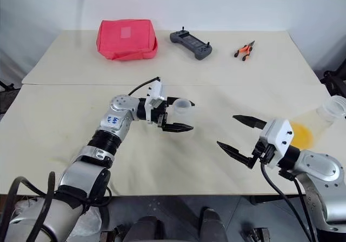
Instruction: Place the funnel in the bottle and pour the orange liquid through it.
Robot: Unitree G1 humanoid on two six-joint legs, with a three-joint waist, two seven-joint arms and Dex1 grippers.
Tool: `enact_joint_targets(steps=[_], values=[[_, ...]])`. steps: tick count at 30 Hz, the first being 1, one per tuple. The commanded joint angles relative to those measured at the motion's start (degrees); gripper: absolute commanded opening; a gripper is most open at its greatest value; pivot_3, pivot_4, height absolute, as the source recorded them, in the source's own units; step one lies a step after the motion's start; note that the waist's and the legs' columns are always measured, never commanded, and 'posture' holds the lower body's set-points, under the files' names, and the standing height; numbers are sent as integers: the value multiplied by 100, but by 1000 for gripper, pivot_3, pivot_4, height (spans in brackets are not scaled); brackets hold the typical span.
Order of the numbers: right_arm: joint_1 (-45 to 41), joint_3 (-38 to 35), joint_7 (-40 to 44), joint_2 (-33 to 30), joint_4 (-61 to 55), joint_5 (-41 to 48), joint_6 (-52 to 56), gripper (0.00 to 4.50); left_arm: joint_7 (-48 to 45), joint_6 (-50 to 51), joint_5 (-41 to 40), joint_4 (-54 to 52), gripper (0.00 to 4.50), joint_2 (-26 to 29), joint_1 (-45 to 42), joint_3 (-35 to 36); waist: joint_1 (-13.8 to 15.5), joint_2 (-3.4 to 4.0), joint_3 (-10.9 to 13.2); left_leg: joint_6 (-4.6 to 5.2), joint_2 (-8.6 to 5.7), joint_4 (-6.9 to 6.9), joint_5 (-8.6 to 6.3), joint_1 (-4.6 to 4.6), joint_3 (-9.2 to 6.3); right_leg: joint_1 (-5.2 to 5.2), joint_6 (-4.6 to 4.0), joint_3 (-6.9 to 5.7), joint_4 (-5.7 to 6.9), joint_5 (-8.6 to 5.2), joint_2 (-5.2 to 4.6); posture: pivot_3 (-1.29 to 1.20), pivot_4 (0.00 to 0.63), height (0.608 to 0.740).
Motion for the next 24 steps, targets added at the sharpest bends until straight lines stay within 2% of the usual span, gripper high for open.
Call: enact_joint_targets(steps=[1,10,16,22,24], values=[[-13,-87,46,-70,-135,78,-2,4500,-43,194,-51,-86,4429,205,-95,145,-3,0,0,0,0,0,0,0,0,0,0,0,0,0,0,0,150,740],[-161,-7,205,-125,-41,86,82,4500,-257,244,14,60,4429,893,-214,272,-4,0,0,0,0,1,0,1,0,0,0,0,2,0,0,0,150,740],[-280,92,379,-129,18,117,115,4500,-129,503,-127,-429,4429,1708,119,643,-32,0,0,0,1,-1,0,1,-1,-1,0,0,3,0,0,0,150,740],[-442,456,860,46,207,301,-15,4500,998,1178,-527,-2044,4429,2652,1354,1809,-150,1,0,0,7,-8,0,6,-2,-3,-2,0,7,-1,0,0,150,740],[-570,613,1014,136,243,446,16,4500,1421,1550,-744,-3007,4429,2817,2195,2343,-158,1,0,-1,8,-5,0,6,-3,-2,-2,0,7,-1,-1,0,150,740]])
